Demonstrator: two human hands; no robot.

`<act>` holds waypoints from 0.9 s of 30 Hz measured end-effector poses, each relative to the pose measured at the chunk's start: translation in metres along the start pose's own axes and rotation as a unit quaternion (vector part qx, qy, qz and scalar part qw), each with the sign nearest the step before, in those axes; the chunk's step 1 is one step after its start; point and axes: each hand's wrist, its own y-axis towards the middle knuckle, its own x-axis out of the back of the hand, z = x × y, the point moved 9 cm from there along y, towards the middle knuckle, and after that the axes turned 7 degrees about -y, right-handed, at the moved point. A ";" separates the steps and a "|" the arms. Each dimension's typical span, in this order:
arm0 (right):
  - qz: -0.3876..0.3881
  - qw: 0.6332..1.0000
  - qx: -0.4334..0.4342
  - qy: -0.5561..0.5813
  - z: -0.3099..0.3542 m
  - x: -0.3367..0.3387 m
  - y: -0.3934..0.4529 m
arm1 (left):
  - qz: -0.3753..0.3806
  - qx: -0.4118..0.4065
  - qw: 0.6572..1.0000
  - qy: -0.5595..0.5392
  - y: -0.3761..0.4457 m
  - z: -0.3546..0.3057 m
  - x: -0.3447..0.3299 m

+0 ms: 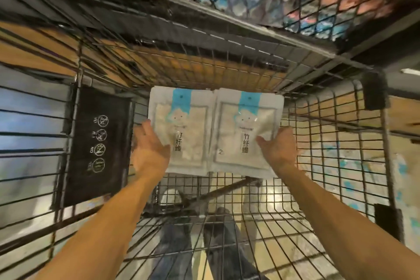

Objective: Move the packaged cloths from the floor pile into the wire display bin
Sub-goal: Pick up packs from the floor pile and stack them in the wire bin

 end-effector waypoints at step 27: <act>-0.082 0.948 0.292 -0.100 0.106 0.376 -0.226 | -0.109 -0.303 0.929 0.184 -0.209 -0.261 0.325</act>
